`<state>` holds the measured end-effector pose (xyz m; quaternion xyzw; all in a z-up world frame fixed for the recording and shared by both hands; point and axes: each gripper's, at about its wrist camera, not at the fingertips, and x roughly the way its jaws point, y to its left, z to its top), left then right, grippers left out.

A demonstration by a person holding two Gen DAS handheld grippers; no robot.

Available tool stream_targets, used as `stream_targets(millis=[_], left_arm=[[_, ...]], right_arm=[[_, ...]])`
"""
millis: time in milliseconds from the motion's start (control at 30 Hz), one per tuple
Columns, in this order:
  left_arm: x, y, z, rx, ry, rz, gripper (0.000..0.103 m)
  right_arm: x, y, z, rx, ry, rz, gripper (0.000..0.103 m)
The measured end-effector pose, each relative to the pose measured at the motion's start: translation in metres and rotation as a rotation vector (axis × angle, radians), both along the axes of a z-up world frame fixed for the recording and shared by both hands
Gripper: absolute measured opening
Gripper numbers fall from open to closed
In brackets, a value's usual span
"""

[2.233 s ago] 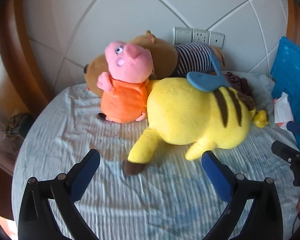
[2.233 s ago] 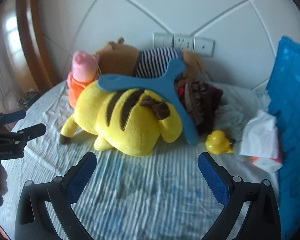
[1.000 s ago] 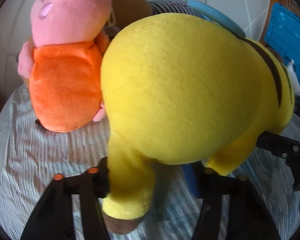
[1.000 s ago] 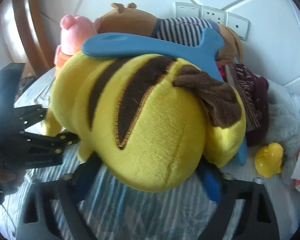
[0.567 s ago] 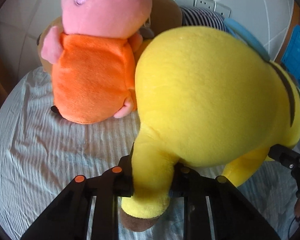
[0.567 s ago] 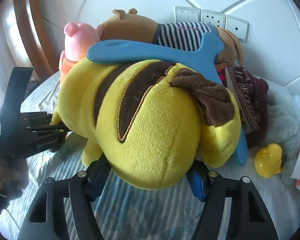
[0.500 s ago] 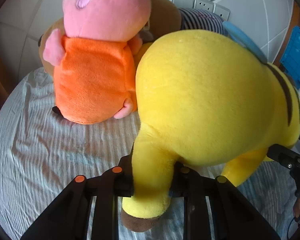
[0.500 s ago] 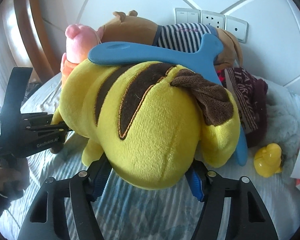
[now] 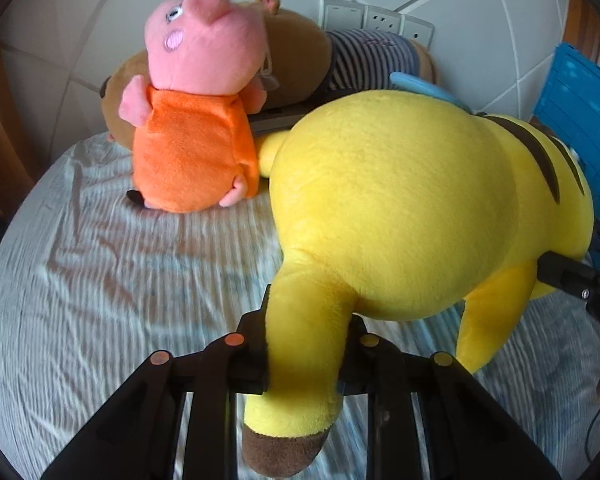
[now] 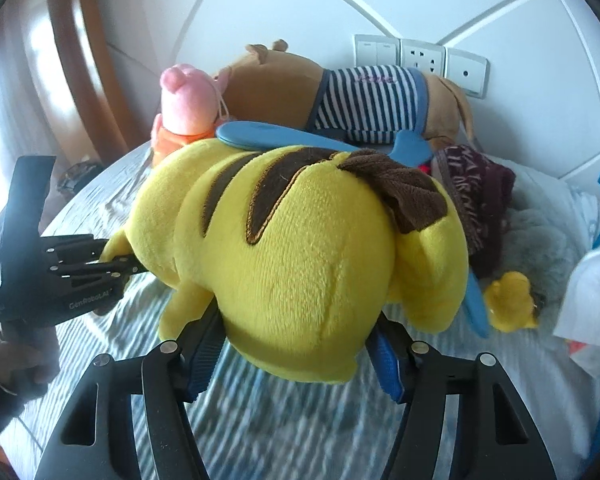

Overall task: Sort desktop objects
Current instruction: 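Lift the Pikachu plush with the right tool and carry it over the blue crate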

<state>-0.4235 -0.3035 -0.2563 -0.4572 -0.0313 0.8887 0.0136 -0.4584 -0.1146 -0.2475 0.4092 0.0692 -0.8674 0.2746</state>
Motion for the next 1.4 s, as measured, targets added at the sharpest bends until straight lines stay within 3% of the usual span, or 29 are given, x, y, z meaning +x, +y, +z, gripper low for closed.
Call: stream_targets(millis=[233, 333, 533, 767, 1133, 1267, 1400], left_arm=[[0.032, 0.031, 0.027, 0.018, 0.004, -0.021, 0.021], [0.051, 0.040, 0.051, 0.006, 0.025, -0.041, 0.021], [0.075, 0.066, 0.104, -0.030, 0.105, -0.093, 0.021], [0.081, 0.114, 0.168, -0.061, 0.235, -0.200, 0.021], [0.081, 0.252, 0.298, -0.053, 0.492, -0.468, 0.021], [0.062, 0.334, 0.338, -0.035, 0.517, -0.562, 0.021], [0.028, 0.406, 0.354, 0.031, 0.491, -0.604, 0.021]], right_arm=[[0.052, 0.020, 0.038, 0.009, 0.036, 0.038, 0.063], [0.073, 0.031, 0.057, 0.007, 0.054, 0.046, 0.063], [0.118, 0.056, 0.103, -0.010, 0.129, 0.026, 0.063], [0.164, 0.105, 0.167, -0.042, 0.278, -0.081, 0.063], [0.221, 0.216, 0.282, -0.001, 0.560, -0.361, 0.063], [0.224, 0.275, 0.321, 0.026, 0.628, -0.474, 0.063], [0.205, 0.346, 0.349, 0.062, 0.626, -0.554, 0.064]])
